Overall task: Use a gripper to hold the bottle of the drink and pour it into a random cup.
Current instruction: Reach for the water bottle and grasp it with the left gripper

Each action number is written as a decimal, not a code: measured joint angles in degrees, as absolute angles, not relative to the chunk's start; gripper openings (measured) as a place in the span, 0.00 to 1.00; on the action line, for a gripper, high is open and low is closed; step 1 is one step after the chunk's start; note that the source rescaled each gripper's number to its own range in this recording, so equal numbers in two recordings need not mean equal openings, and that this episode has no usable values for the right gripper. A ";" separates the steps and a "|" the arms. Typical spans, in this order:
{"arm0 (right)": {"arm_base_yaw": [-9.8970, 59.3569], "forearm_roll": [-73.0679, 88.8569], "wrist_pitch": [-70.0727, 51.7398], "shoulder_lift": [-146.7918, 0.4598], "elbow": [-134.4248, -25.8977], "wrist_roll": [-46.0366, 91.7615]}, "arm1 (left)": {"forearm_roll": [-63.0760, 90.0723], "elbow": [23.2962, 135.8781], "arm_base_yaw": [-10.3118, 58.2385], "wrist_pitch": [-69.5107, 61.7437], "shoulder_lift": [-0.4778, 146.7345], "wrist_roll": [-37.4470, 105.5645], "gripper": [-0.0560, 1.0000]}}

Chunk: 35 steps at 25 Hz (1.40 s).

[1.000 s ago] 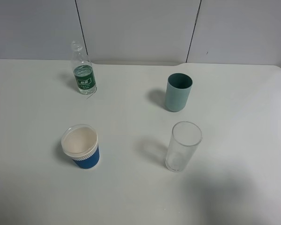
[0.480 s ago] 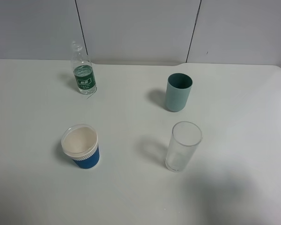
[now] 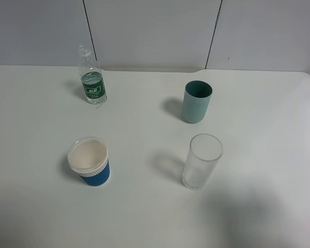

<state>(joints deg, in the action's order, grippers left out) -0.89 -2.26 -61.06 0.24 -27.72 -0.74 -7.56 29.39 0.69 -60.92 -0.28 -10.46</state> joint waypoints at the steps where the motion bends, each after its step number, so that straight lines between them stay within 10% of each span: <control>1: -0.89 -2.26 -61.06 0.24 -27.72 -0.74 | -7.56 29.39 0.69 -60.92 -0.28 -10.46 0.81; 35: -0.89 -2.26 -61.06 0.24 -27.72 -0.74 | -7.56 30.30 0.69 -57.59 5.28 -6.27 0.81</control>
<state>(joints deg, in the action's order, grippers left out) -0.89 -2.26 -61.06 0.24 -27.72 -0.74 -7.56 30.30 0.69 -57.59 5.28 -6.27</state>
